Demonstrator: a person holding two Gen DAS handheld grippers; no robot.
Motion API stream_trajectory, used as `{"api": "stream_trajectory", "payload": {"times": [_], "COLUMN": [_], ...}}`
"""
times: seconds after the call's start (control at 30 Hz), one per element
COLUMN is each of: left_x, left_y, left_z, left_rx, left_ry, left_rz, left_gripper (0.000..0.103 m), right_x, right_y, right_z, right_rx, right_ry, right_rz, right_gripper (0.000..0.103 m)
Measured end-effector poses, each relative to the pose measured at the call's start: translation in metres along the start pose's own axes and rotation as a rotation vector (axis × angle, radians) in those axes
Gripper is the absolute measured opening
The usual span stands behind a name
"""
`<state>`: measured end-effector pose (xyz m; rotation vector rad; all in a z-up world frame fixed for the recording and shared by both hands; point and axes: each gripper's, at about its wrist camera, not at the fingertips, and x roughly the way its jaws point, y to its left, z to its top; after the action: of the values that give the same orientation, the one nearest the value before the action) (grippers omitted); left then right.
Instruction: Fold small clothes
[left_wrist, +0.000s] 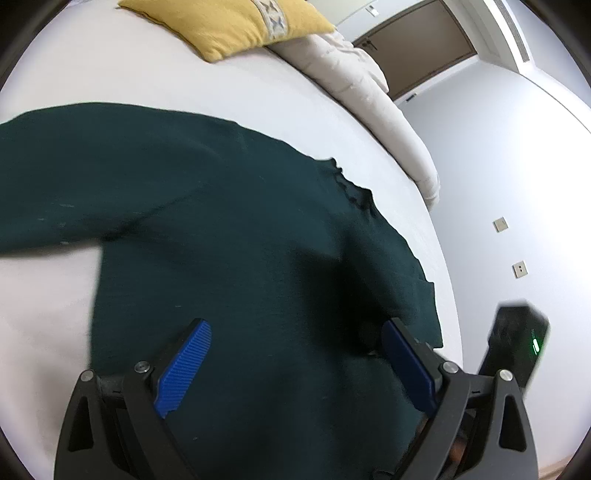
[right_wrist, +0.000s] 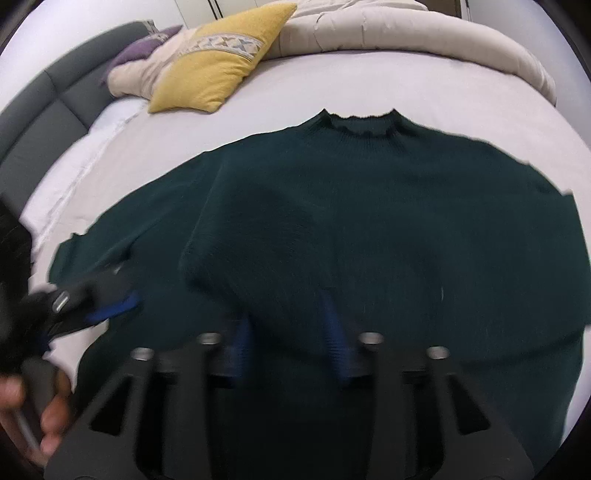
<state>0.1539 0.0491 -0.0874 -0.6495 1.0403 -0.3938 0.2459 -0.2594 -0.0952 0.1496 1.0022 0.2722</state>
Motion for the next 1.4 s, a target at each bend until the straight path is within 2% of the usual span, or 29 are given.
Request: {"api": "stream_trajectory", "payload": {"times": [0.07, 0.1, 0.13, 0.2, 0.23, 0.3, 0.37, 0.43, 0.47, 0.5, 0.53, 0.6, 0.73, 0.77, 0.9, 0.97, 1.07, 1.13, 1.2, 1.23, 1.27, 1.4], "left_x": [0.007, 0.012, 0.017, 0.034, 0.043, 0.062, 0.073, 0.083, 0.086, 0.089, 0.091, 0.092, 0.076, 0.072, 0.058, 0.060, 0.069, 0.079, 0.108, 0.113, 0.111, 0.101], "left_y": [-0.007, -0.014, -0.020, -0.033, -0.036, -0.041, -0.046, -0.051, -0.052, -0.053, -0.054, -0.053, -0.066, -0.071, -0.088, -0.090, -0.072, -0.059, -0.031, -0.022, -0.021, -0.029], "left_z": [-0.001, -0.001, -0.003, -0.002, -0.002, 0.001, 0.007, 0.015, 0.017, 0.020, 0.023, 0.028, 0.039, 0.041, 0.058, 0.062, 0.067, 0.065, 0.063, 0.062, 0.060, 0.062], "left_rx": [0.014, 0.025, 0.039, 0.072, 0.079, 0.086, 0.107, 0.121, 0.126, 0.137, 0.151, 0.151, 0.209, 0.225, 0.291, 0.315, 0.301, 0.300, 0.242, 0.217, 0.215, 0.232], "left_ry": [0.014, 0.022, 0.029, 0.048, 0.059, 0.084, 0.077, 0.076, 0.080, 0.079, 0.079, 0.087, 0.015, -0.005, -0.080, -0.098, -0.115, -0.122, -0.039, -0.036, -0.055, -0.053], "left_rz": [-0.007, -0.010, -0.010, 0.016, 0.034, 0.080, 0.110, 0.145, 0.155, 0.174, 0.199, 0.183, 0.162, 0.151, 0.081, 0.098, 0.107, 0.147, 0.192, 0.170, 0.155, 0.166], "left_gripper": [0.095, 0.095, 0.095, 0.095, 0.095, 0.093, 0.089, 0.065, 0.060, 0.046, 0.027, 0.014, 0.012, 0.011, 0.011, 0.011, 0.011, 0.009, 0.009, 0.011, 0.010, 0.009], "right_x": [-0.023, -0.037, -0.050, -0.093, -0.107, -0.123, -0.137, -0.146, -0.148, -0.149, -0.151, -0.141, -0.112, -0.103, -0.061, -0.055, -0.060, -0.061, -0.055, -0.048, -0.059, -0.058], "right_y": [-0.007, -0.007, -0.022, -0.040, -0.049, -0.078, -0.110, -0.155, -0.176, -0.190, -0.202, -0.227, -0.259, -0.266, -0.288, -0.289, -0.302, -0.301, -0.304, -0.311, -0.311, -0.314], "right_z": [-0.018, -0.039, -0.042, -0.079, -0.087, -0.092, -0.094, -0.095, -0.092, -0.091, -0.093, -0.080, -0.054, -0.047, -0.026, -0.024, -0.023, -0.024, -0.029, -0.031, -0.041, -0.038], "right_rx": [0.029, 0.045, 0.078, 0.148, 0.178, 0.226, 0.297, 0.415, 0.472, 0.504, 0.528, 0.570, 0.596, 0.598, 0.594, 0.580, 0.609, 0.581, 0.573, 0.579, 0.590, 0.591], "right_ry": [-0.060, -0.089, -0.121, -0.171, -0.192, -0.231, -0.251, -0.254, -0.267, -0.278, -0.280, -0.266, -0.212, -0.194, -0.116, -0.127, -0.172, -0.192, -0.179, -0.180, -0.189, -0.198], "right_rz": [0.023, 0.032, 0.042, 0.059, 0.058, 0.008, -0.025, -0.031, -0.039, -0.051, -0.064, -0.059, -0.069, -0.065, -0.081, -0.096, -0.072, -0.093, -0.112, -0.102, -0.087, -0.072], "right_gripper": [0.053, 0.055, 0.057, 0.057, 0.057, 0.057, 0.057, 0.057, 0.057, 0.057, 0.057, 0.057, 0.055, 0.051, 0.032, 0.009, 0.006, 0.006, 0.005, 0.005, 0.005, 0.007]}}
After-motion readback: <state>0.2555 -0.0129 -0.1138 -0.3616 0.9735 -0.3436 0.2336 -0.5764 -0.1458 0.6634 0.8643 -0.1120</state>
